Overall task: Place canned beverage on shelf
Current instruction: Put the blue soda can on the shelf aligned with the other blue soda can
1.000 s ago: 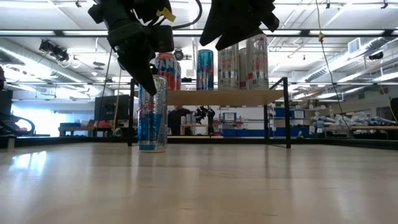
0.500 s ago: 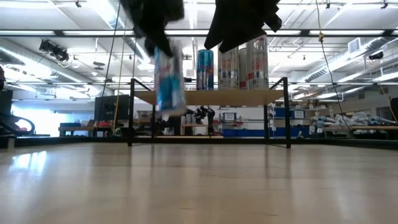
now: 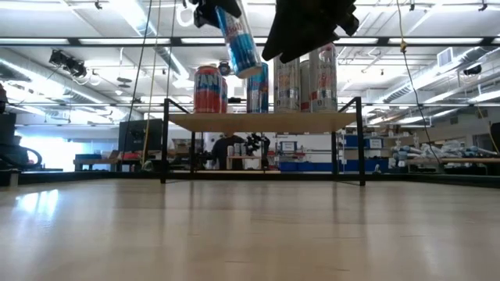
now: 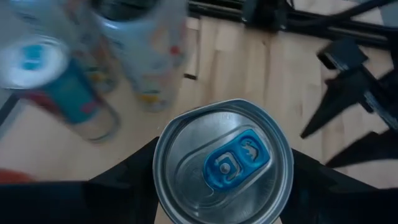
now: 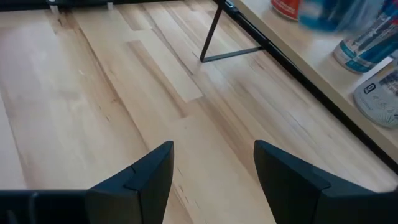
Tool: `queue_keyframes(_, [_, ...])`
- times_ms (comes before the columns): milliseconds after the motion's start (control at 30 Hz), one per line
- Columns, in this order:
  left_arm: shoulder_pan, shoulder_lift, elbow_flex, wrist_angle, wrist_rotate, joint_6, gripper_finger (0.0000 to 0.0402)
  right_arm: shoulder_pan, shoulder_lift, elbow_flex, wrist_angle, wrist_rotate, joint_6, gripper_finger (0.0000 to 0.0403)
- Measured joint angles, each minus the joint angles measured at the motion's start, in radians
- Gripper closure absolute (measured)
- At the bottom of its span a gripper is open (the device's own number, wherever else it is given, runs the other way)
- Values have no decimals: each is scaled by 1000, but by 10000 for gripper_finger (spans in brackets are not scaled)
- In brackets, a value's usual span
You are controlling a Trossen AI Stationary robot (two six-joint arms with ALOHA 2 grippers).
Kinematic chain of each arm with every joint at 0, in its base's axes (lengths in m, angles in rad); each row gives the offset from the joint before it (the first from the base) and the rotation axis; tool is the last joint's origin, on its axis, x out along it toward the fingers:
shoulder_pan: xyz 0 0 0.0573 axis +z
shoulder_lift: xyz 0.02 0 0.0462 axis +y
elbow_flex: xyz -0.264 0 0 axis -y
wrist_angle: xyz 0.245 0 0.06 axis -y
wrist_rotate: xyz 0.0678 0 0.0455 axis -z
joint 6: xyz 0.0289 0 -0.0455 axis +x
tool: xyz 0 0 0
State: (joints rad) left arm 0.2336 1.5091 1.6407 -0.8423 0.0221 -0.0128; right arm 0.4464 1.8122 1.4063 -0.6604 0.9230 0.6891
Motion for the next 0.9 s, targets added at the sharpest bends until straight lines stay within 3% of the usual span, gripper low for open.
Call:
queue_keyframes(200, [68,44,116,-78,1,2,159,-1,0,0,-7,0,25,172])
queue_keyframes(533, [105,233,356,-302,6,40,159,2,0,0,-50,-7,85,172])
queue_keyframes(900, [129,296,381,-295,8,52,159,4,0,0,-66,-19,104,172])
